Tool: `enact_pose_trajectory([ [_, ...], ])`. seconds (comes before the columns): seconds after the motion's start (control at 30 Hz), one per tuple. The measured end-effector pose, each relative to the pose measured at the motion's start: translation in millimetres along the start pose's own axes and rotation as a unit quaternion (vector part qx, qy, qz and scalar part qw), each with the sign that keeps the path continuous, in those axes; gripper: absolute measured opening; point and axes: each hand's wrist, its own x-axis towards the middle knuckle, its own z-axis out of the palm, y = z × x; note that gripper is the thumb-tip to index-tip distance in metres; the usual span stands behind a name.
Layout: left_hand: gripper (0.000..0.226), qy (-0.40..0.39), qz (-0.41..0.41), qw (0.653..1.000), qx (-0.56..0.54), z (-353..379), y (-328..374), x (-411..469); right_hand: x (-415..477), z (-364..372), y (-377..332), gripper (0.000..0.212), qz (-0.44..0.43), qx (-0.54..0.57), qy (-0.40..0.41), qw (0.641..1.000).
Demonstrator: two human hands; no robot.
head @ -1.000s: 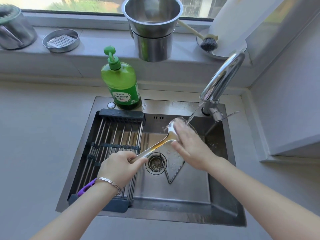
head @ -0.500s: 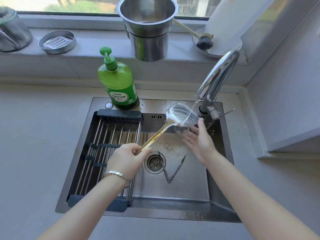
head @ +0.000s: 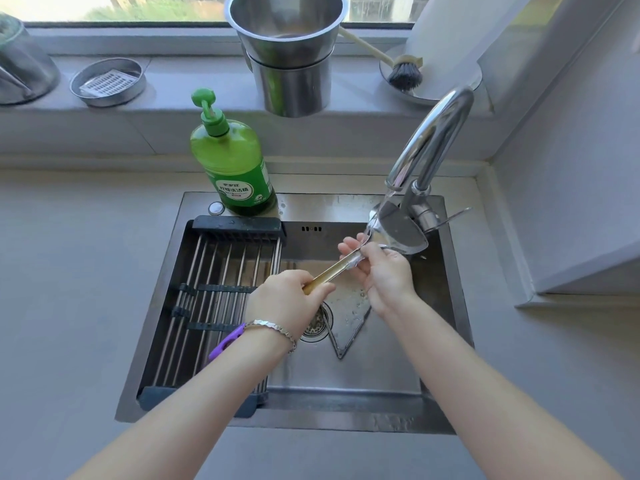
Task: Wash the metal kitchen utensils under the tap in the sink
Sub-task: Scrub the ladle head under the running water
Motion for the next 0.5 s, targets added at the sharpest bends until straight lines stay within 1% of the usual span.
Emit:
enact_pose_trajectory([
  [0.03,0.040,0.001,0.003,1.000,0.003,1.0,2.8,1.2,-2.1,1.8,3.2,0.012,0.005,0.004,0.001,1.000],
  [0.1,0.034,0.000,0.012,1.000,0.007,1.6,7.0,4.2,-7.3,4.5,15.0,0.012,0.024,-0.028,-0.018,0.999],
  [0.17,0.024,-0.026,0.029,0.999,-0.003,-0.8,8.1,6.9,-9.7,4.4,19.4,0.015,0.038,-0.050,-0.040,0.997],
  [0.23,0.014,-0.063,0.061,0.996,0.000,-4.2,7.9,9.2,-5.9,1.7,13.9,0.015,0.048,-0.023,-0.043,0.998],
  [0.3,0.012,-0.075,0.085,0.992,0.061,-8.3,8.1,13.4,-0.6,-1.8,9.3,0.013,0.056,0.024,-0.030,0.998],
  [0.4,0.014,-0.060,0.076,0.973,0.209,-19.6,2.0,21.7,5.7,-6.3,8.5,0.013,0.063,0.107,0.002,0.992],
  [0.5,0.023,-0.039,0.062,0.964,0.254,-28.8,-5.0,26.9,10.3,-10.5,7.2,0.016,0.065,0.164,0.023,0.984],
])
